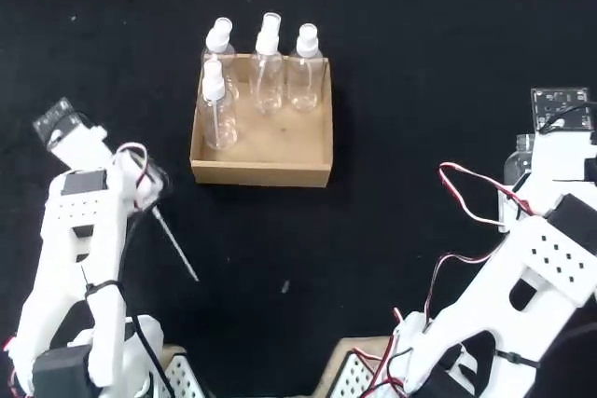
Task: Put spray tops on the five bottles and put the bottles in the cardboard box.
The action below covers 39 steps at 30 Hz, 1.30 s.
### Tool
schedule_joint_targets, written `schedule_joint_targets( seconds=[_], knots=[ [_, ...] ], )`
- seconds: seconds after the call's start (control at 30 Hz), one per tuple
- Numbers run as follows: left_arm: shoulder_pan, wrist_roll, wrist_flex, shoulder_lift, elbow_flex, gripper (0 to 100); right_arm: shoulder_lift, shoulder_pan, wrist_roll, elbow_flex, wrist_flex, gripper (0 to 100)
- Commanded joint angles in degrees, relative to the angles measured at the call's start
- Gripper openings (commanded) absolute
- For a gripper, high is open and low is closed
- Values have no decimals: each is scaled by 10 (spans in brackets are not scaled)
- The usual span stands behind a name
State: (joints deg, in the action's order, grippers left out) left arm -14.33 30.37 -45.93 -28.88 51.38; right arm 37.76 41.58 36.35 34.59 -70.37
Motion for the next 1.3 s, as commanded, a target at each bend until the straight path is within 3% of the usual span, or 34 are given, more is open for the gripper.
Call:
schedule_joint_targets(
  seconds=[0.0, 0.13, 0.33, 0.4, 0.53, 0.6, 0.67, 0.7, 0.9, 1.27],
  knots=[
    [-4, -10, 47, -6, 14, 188, 2, -11, -18, -24, -4, 11],
    [-6, -10, 46, -7, 43, 206, 2, -34, -22, -22, -4, 11],
    [-20, -4, 28, 4, -7, 353, 2, -36, -22, -22, -4, 11],
    [-12, -3, -37, 20, -63, 338, 2, -34, -22, -20, -4, 11],
    [-17, -39, -280, 96, -284, 299, 2, -33, -22, -20, -4, 11],
    [-32, -148, -389, 159, -392, 305, 2, -33, -22, -20, -4, 11],
    [-40, -279, -446, 238, -450, 301, 2, -33, -22, -20, -4, 11],
    [-38, -316, -455, 280, -465, 300, 2, -33, -22, -20, -4, 11],
    [-32, -259, -427, 427, -552, 300, 2, -34, -22, -20, -4, 11],
    [0, -260, -315, 445, -492, 299, 2, -33, -22, -21, -4, 11]
  ],
)
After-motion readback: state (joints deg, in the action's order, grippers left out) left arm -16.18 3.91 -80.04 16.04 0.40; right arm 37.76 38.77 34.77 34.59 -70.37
